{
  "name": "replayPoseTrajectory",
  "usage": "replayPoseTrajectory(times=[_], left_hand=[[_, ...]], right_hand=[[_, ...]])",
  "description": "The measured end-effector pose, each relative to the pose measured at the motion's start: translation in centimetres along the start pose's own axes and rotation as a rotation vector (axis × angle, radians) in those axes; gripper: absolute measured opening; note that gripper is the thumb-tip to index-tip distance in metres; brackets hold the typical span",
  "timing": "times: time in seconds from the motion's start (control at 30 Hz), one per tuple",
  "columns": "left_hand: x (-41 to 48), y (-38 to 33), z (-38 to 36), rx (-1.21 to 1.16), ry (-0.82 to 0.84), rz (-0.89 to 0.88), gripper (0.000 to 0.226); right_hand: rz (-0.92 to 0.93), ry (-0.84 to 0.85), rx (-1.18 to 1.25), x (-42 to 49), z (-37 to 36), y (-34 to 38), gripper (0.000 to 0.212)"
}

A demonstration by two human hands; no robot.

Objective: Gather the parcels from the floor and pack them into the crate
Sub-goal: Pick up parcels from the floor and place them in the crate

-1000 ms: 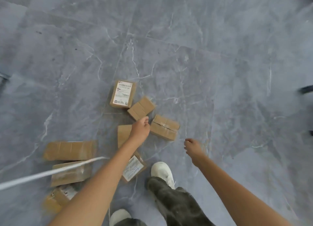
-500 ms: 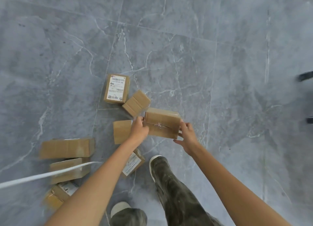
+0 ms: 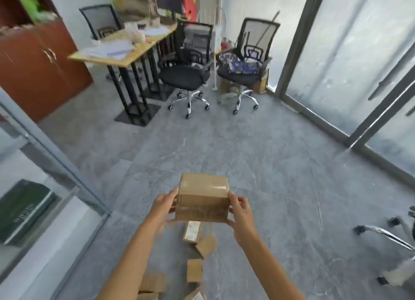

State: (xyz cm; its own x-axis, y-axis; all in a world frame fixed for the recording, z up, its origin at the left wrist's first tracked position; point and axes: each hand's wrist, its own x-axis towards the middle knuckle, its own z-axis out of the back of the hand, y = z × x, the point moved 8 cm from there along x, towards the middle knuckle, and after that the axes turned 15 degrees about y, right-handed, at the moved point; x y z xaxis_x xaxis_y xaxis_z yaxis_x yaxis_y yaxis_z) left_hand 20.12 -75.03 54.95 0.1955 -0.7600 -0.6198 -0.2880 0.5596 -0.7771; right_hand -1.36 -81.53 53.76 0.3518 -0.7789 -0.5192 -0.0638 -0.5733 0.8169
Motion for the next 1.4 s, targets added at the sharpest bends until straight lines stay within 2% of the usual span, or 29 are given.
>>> replayPoseTrajectory(times=[0.13, 0.23, 0.3, 0.4, 0.47, 0.63, 0.77, 1.0, 1.3, 1.4], left_hand=[[-11.1, -11.7, 2.7, 0.051, 0.03, -0.138, 0.049], [-18.6, -17.1, 3.4, -0.007, 0.15, -0.209, 0.056], [-23.8, -19.3, 3.2, 0.004, 0.23, -0.271, 0.06], [-30.5, -20.4, 3.1, 0.047, 0.264, -0.336, 0.074], [-33.3, -20.5, 2.7, 0.065, 0.299, -0.366, 0.067], [-40.3, -16.7, 0.9, 0.029, 0.251, -0.429, 0.057], [-43.7, -12.7, -1.2, -0.042, 0.191, -0.43, 0.065], [-48.7, -6.8, -3.9, -0.113, 0.037, -0.413, 0.067], [-54.9, -1.7, -3.9, -0.2, -0.105, -0.427, 0.043], [-57.3, 0.0, -3.1, -0.236, -0.154, -0.441, 0.044]], right_hand=[[0.153, 0.162, -0.031, -7.5, -8.4, 12.0, 0.02], [0.279, 0.249, -0.058, -12.8, -12.9, 18.5, 0.016], [0.352, 0.319, -0.105, -16.2, -15.1, 21.1, 0.019], [0.408, 0.433, -0.158, -21.2, -16.7, 23.2, 0.025], [0.44, 0.478, -0.191, -23.0, -17.0, 23.9, 0.024], [0.496, 0.684, -0.313, -28.7, -16.3, 23.0, 0.031], [0.494, 0.781, -0.38, -32.0, -14.5, 21.3, 0.026], [0.431, 0.893, -0.426, -36.2, -13.1, 17.8, 0.027], [0.387, 0.97, -0.471, -41.0, -13.7, 14.4, 0.038], [0.372, 0.988, -0.48, -43.0, -14.6, 13.0, 0.034]])
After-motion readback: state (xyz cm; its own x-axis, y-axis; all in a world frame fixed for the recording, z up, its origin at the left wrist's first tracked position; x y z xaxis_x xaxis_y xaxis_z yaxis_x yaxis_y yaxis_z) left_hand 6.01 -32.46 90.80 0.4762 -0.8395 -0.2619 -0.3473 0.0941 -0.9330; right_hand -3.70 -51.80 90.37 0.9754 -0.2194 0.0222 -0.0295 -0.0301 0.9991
